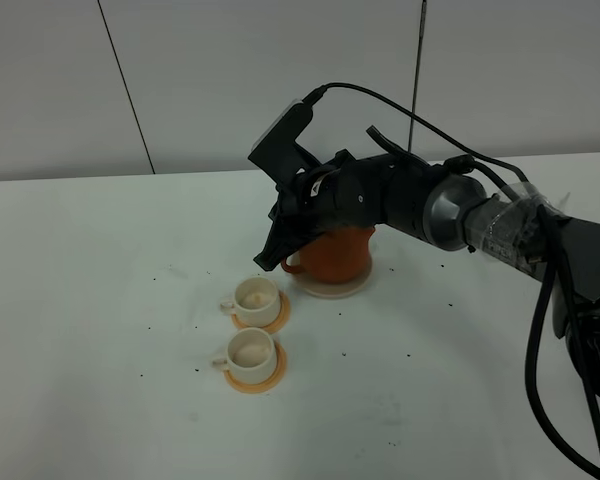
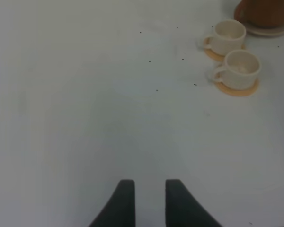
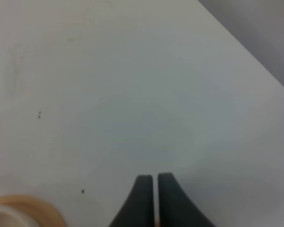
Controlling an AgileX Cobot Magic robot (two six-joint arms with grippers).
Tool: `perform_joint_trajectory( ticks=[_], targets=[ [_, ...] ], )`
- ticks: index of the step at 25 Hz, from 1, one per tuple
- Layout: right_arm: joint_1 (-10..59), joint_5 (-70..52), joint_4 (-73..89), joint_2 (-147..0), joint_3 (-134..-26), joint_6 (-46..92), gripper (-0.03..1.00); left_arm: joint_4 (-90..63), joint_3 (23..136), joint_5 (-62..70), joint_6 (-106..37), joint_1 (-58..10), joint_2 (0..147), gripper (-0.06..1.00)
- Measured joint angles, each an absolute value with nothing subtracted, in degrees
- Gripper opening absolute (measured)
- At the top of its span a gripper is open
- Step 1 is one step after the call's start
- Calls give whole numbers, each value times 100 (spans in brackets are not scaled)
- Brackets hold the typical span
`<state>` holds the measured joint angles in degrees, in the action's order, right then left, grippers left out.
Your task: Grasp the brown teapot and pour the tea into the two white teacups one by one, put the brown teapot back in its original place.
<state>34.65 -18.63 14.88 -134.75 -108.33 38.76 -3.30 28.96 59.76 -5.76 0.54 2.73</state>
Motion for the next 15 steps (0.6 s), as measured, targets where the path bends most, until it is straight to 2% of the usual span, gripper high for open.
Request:
perform_joint_trajectory(
  ticks=[15],
  targets=[
    [3465,-1819,1722,-13681,-10827,3890,0,-330,2896,5976,-576,54,273,23]
  ],
)
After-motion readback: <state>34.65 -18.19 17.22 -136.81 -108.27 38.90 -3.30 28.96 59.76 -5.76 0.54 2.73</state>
